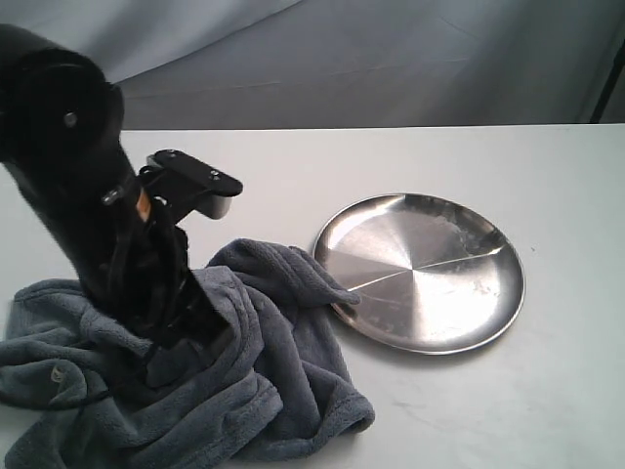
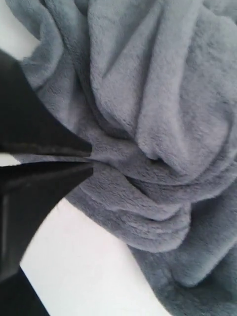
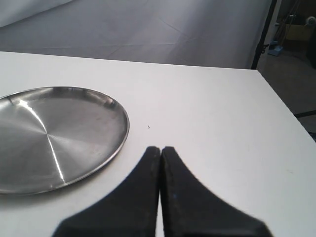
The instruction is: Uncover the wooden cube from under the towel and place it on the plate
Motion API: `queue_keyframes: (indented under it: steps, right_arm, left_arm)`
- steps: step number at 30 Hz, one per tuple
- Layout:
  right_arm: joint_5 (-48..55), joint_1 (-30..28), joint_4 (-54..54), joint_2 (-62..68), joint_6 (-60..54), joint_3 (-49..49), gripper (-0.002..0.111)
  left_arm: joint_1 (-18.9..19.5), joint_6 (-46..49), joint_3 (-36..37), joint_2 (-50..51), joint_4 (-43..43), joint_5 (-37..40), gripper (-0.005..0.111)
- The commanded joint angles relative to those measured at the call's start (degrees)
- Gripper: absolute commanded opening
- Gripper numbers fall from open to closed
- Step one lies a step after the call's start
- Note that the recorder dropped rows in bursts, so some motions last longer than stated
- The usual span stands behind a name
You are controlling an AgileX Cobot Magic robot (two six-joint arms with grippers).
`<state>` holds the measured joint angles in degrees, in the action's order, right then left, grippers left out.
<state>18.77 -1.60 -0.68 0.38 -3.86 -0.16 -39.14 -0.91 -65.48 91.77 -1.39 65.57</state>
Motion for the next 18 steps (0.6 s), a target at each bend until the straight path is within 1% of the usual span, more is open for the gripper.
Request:
queue_keyframes:
  steps: [1, 4, 5, 8, 12, 16, 18]
  right_arm:
    - [0.00, -0.26, 0.29, -0.38, -0.24, 0.16, 0.000]
    - [0.00, -0.26, 0.29, -0.38, -0.24, 0.16, 0.000]
    - [0.00, -0.26, 0.29, -0.38, -0.24, 0.16, 0.000]
    - [0.00, -0.26, 0.29, -0.38, -0.24, 0.16, 0.000]
    - [0.00, -0.26, 0.29, -0.38, -0.24, 0.16, 0.000]
    - [0.00, -0.26, 0.29, -0.38, -0.24, 0.16, 0.000]
    - [0.00, -0.26, 0.29, -0.38, -0.24, 0.16, 0.000]
  left_arm:
    - [-0.23, -1.01, -8.48, 4.79, -1.57, -0.67, 0.006]
    - [0.74, -2.26, -14.36, 7.74, -1.02, 1.66, 0.006]
    - [1.43, -3.07, -16.41, 8.83, -1.02, 3.77, 0.006]
    - [3.95, -3.98, -21.23, 11.64, -1.02, 4.39, 0.006]
    - [8.10, -4.71, -23.48, 12.78, -1.02, 4.39, 0.004]
    - [13.23, -4.60, -23.50, 12.82, -1.02, 4.39, 0.000]
    - [15.81, -4.40, -23.50, 12.82, -1.02, 4.39, 0.000]
